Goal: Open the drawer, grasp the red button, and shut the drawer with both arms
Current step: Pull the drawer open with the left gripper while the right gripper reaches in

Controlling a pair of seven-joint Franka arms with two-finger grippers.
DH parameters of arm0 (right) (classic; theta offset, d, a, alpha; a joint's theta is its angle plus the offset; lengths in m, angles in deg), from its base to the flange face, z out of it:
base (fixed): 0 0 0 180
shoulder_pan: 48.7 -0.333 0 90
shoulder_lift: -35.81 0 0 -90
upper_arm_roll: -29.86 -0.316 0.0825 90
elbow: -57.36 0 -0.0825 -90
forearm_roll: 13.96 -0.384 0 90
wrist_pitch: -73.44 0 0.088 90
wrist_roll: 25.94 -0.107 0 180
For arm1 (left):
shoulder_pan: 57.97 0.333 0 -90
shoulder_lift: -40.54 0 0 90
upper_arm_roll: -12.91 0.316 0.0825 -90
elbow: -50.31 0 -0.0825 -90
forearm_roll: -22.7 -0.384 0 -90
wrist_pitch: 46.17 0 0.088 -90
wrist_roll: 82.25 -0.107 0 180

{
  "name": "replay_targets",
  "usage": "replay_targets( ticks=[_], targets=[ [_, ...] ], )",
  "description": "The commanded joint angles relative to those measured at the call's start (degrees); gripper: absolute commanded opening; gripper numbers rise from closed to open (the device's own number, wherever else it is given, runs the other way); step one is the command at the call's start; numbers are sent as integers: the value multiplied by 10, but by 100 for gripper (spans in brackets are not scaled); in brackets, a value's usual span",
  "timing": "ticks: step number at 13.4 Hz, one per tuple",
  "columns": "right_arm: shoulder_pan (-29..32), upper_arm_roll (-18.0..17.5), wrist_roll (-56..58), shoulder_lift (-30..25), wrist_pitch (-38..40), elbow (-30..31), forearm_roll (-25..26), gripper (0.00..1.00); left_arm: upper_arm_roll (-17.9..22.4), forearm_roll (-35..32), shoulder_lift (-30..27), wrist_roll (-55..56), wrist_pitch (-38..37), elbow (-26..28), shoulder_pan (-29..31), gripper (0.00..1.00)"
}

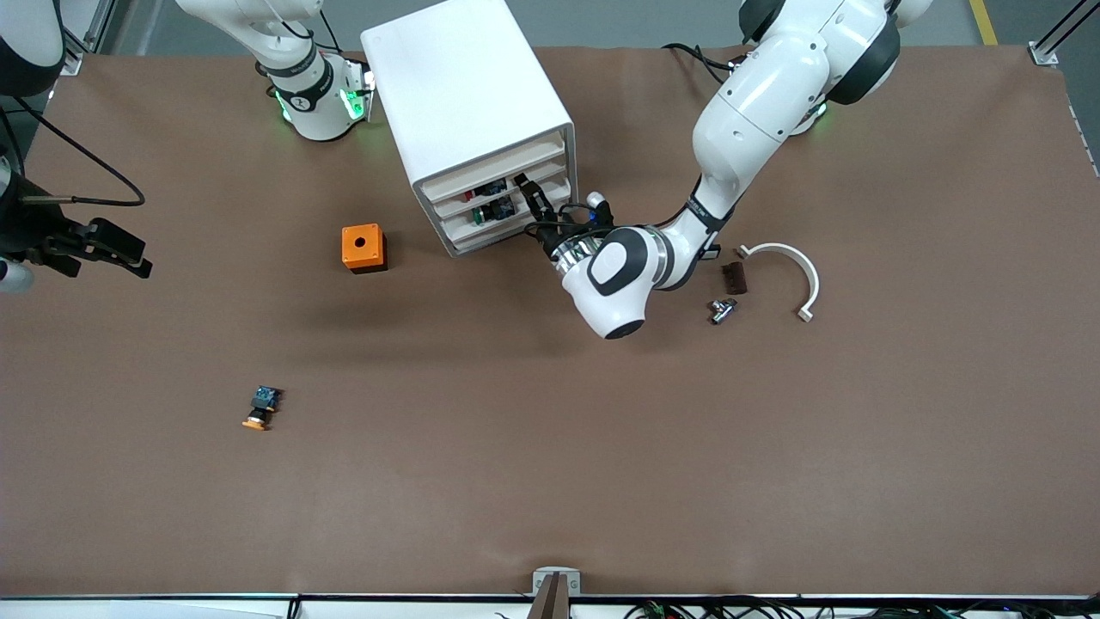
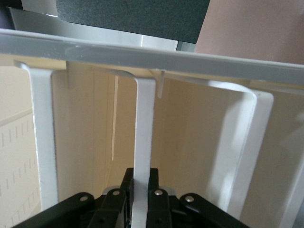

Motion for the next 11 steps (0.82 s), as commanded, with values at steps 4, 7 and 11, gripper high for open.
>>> replay_targets(
  ticks=[4, 7, 11],
  targets=[
    [2, -3, -19, -2, 3, -1, 1, 100, 54, 0, 5, 11, -5, -45, 5, 0],
    [-13, -5, -82, -2, 2, -2, 1, 100, 99, 0, 6, -15, -5, -67, 5, 0],
    [-61, -5, -239, 6, 3, -3, 0, 100, 130, 0, 6, -65, 1, -77, 8, 0]
  ],
)
